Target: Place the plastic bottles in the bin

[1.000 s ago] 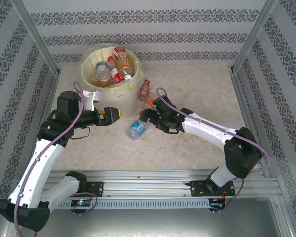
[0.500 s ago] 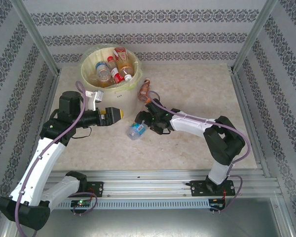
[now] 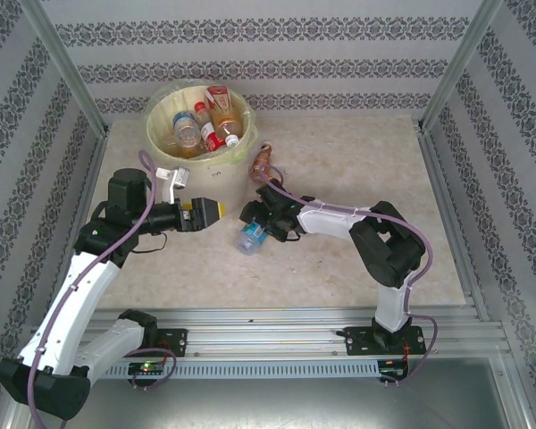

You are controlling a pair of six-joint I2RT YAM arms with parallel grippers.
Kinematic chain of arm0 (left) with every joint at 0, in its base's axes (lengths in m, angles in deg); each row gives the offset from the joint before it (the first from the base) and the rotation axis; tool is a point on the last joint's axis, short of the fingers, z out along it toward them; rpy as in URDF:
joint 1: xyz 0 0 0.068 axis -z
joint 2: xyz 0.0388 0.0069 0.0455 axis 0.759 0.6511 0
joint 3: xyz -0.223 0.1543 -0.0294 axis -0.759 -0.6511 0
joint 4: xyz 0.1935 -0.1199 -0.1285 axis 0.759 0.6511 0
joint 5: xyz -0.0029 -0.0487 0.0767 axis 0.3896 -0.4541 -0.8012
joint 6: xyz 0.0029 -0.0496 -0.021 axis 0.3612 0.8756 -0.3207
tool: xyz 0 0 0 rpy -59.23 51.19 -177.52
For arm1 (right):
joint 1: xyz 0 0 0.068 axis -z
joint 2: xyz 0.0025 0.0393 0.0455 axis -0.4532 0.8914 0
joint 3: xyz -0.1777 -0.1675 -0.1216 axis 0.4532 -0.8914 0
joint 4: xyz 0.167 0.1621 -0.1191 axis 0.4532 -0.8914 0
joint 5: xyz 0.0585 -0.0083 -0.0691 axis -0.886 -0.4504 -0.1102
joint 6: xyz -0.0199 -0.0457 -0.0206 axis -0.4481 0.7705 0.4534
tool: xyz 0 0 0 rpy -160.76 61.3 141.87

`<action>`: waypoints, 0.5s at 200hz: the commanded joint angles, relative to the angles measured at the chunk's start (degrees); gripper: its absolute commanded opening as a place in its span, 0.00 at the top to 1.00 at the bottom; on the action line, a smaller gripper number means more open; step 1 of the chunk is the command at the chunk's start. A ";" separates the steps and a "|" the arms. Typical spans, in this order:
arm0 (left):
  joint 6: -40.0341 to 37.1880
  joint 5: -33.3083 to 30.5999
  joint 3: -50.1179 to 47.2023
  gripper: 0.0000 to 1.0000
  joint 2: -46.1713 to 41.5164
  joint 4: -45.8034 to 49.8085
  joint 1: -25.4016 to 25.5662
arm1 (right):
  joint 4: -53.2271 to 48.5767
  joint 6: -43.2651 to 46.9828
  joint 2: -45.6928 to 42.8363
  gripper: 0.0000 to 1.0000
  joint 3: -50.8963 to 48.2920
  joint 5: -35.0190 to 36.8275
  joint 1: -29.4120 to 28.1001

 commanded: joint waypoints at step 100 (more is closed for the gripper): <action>2.50 -5.50 -7.96 0.00 -3.48 -2.58 10.36 | -4.56 8.49 -10.38 0.40 -4.39 6.65 0.52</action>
